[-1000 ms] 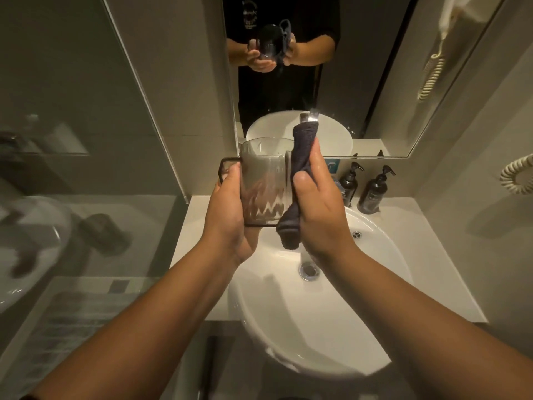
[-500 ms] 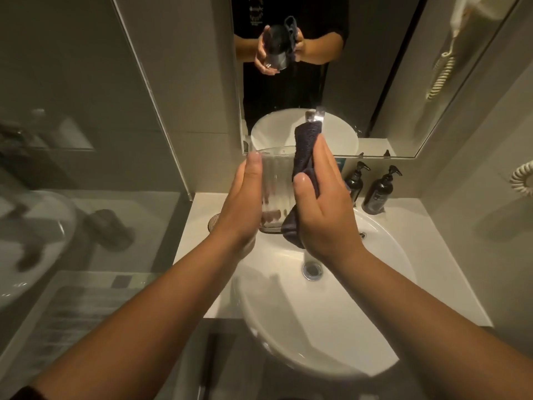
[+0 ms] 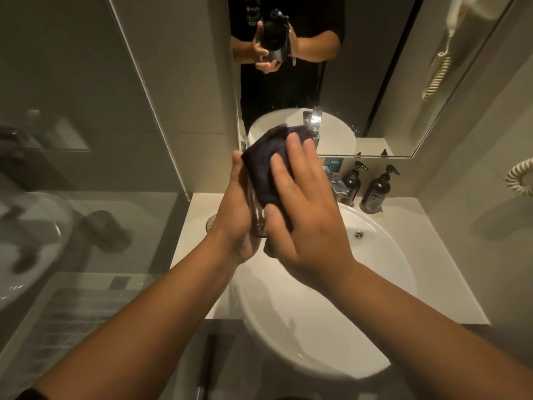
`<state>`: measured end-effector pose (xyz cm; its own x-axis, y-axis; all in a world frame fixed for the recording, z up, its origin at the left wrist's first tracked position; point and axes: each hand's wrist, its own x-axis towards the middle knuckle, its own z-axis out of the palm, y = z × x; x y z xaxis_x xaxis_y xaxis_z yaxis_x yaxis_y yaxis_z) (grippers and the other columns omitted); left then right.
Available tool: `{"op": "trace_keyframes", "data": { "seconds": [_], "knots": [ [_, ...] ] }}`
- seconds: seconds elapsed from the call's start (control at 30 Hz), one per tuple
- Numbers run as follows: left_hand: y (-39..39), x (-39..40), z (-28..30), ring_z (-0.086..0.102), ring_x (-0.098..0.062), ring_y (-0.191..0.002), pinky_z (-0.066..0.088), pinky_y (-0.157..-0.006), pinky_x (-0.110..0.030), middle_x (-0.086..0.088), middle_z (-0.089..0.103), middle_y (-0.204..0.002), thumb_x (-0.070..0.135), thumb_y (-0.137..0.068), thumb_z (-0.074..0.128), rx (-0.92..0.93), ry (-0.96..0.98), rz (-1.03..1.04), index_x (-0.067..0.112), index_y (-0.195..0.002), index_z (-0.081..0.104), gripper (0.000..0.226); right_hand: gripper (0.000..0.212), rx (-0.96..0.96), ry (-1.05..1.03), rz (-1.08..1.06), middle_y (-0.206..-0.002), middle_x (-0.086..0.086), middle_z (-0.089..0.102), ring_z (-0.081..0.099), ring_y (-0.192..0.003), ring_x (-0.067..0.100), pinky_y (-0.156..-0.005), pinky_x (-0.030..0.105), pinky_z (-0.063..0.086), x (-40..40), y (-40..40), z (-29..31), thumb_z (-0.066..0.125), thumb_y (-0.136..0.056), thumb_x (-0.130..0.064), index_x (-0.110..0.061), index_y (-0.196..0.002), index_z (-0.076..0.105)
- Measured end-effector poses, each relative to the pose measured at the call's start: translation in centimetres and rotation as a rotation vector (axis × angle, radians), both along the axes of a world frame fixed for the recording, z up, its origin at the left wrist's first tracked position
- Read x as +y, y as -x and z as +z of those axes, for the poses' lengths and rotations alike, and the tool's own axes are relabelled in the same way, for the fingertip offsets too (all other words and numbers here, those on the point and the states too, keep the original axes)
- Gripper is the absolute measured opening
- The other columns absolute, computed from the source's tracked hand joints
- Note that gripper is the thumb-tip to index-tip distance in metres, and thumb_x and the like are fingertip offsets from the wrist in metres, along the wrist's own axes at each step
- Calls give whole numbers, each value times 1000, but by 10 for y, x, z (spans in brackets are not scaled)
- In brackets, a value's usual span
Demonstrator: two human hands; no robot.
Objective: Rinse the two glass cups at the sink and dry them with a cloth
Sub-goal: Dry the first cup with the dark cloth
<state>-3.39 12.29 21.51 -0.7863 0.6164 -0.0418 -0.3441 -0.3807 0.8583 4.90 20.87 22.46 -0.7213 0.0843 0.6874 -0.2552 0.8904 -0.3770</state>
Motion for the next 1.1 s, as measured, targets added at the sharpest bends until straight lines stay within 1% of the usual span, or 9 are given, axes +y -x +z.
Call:
{"op": "trace_keyframes", "data": {
  "seconds": [0.17, 0.27, 0.37, 0.53, 0.67, 0.8, 0.9, 1.0, 1.1],
  "knots": [
    [-1, -5, -6, 61, -30, -126, 55, -94, -43, -15, 63, -136, 76, -85, 35, -22, -49, -53, 14, -139, 56, 85, 62, -188, 620, 134, -163, -1, 15, 13, -147, 2, -118, 18, 17, 10, 5, 4, 40, -96, -24, -18, -154, 18],
    [4, -7, -7, 59, -31, -128, 49, -101, -47, -17, 62, -137, 77, -87, 33, -73, -104, -62, 11, -137, 58, 86, 58, -191, 911, 290, -151, -1, 42, 41, -137, 12, -114, 39, 35, 13, 9, 4, 39, -97, -24, -20, -153, 24],
    [9, -10, -3, 58, -32, -129, 45, -107, -51, -17, 60, -139, 80, -86, 32, -77, -71, -79, 11, -140, 55, 91, 55, -191, 990, 318, -138, -2, 55, 54, -124, 12, -107, 39, 44, 12, 11, 3, 37, -98, -21, -19, -152, 28],
    [10, -8, 7, 68, -27, -116, 48, -107, -53, -11, 72, -123, 75, -84, 42, 84, 216, 218, 16, -126, 65, 76, 60, -154, 697, 181, -154, 4, 36, 34, -142, 16, -115, 45, 31, 17, 19, 5, 36, -97, -25, -16, -154, 18],
    [7, -7, 2, 66, -23, -118, 47, -107, -50, -6, 70, -127, 78, -83, 36, 38, 268, 319, 22, -134, 59, 79, 65, -111, 337, 43, -163, 12, 9, 6, -150, 13, -120, 21, 11, 8, 17, 5, 39, -97, -21, -7, -154, 10],
    [2, -6, 5, 64, -19, -123, 46, -109, -46, -5, 69, -130, 69, -97, 15, 94, 181, 209, 20, -137, 58, 77, 64, -31, 82, -21, -158, 26, 13, 12, -149, 33, -121, 40, 19, -2, 11, 3, 41, -96, -23, 4, -149, 16],
    [-1, -4, 8, 66, -21, -119, 49, -104, -39, -7, 72, -123, 64, -101, 14, 25, 58, 194, 20, -124, 67, 73, 58, 42, -135, -58, -151, 36, 23, 17, -144, 48, -117, 55, 22, -13, 5, -1, 43, -96, -23, 9, -143, 33],
    [-2, 0, 7, 68, -21, -114, 50, -95, -33, -7, 74, -116, 65, -101, 16, -73, 10, 161, 22, -107, 76, 74, 53, 66, -252, -68, -147, 37, 30, 22, -141, 51, -115, 60, 22, -16, 0, -3, 47, -94, -21, 9, -138, 43],
    [-3, -1, 8, 67, -20, -118, 49, -97, -32, -7, 73, -122, 65, -101, 13, -72, 0, 128, 21, -117, 72, 75, 55, 46, -140, -16, -152, 32, 25, 17, -145, 45, -118, 55, 20, -9, 1, -3, 44, -95, -22, 5, -142, 37]
  ]
}}
